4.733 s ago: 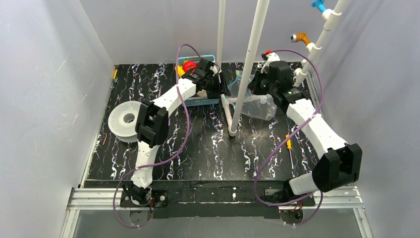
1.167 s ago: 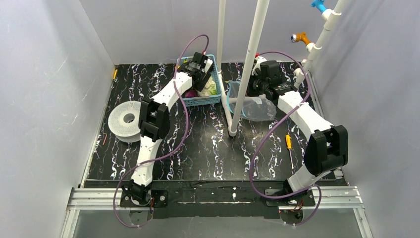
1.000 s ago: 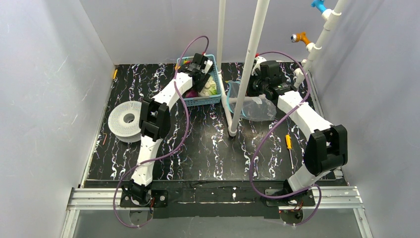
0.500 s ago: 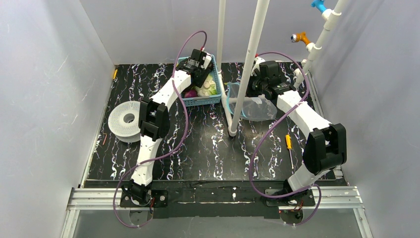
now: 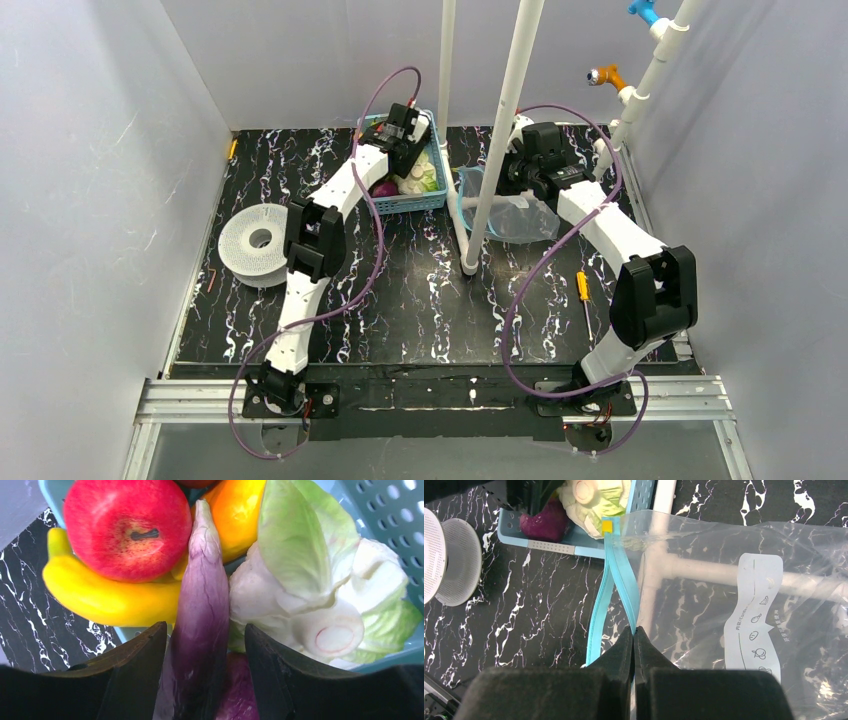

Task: Place the food in the zip-top bag and seal the zipper
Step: Pick up the fake vegetable from the bin.

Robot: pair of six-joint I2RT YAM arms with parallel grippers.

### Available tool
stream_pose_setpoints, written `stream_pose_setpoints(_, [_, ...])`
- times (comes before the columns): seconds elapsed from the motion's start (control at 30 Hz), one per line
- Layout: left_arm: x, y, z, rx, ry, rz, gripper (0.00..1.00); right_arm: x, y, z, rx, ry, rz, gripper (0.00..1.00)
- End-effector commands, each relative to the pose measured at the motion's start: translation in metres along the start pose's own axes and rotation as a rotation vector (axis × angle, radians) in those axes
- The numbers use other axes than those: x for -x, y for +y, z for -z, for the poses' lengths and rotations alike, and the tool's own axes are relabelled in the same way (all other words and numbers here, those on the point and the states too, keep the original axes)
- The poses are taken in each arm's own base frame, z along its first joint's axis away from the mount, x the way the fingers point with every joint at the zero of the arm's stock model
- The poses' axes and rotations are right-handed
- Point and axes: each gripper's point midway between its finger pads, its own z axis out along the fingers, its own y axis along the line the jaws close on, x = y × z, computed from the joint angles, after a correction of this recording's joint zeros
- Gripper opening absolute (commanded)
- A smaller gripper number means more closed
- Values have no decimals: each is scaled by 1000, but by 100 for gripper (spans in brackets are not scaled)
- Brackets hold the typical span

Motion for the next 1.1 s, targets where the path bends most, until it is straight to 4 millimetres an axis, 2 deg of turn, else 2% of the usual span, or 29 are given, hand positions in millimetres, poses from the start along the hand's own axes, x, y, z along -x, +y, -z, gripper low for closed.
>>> stream_pose_setpoints(0.0, [3,3,-2,2,-9,-11,56,25,9,4,31,-61,27,1])
stream_pose_setpoints(0.1, [4,4,-4,8,-12,-14,49,24,9,4,32,-57,26,1])
stream_pose_setpoints(0.23, [22,13,14,17,-55,15,32,26,7,4,20,-62,29,1])
stream_pose_setpoints(0.33, [42,27,43,32,-113,61,23,26,7,4,21,-61,28,1])
stream_pose_setpoints(0.43, [52,42,73,59,-144,121,8,25,10,4,35,-56,27,1])
stream_pose_setpoints(0.5, [52,48,91,67,-149,169,0,26,11,5,38,-57,27,1])
stream_pose_setpoints(0.6, [43,48,119,35,-130,256,0,28,12,9,39,-66,30,1])
stream_pose_setpoints(0.73, [27,23,157,-131,-77,420,0,29,13,14,38,-76,31,1])
stream_pose_setpoints(0.93, [37,-50,227,-709,-22,757,0,32,15,16,37,-95,10,1])
stream_pose_setpoints(1.07, [37,-88,252,-978,76,906,0,33,10,14,8,-112,-21,1])
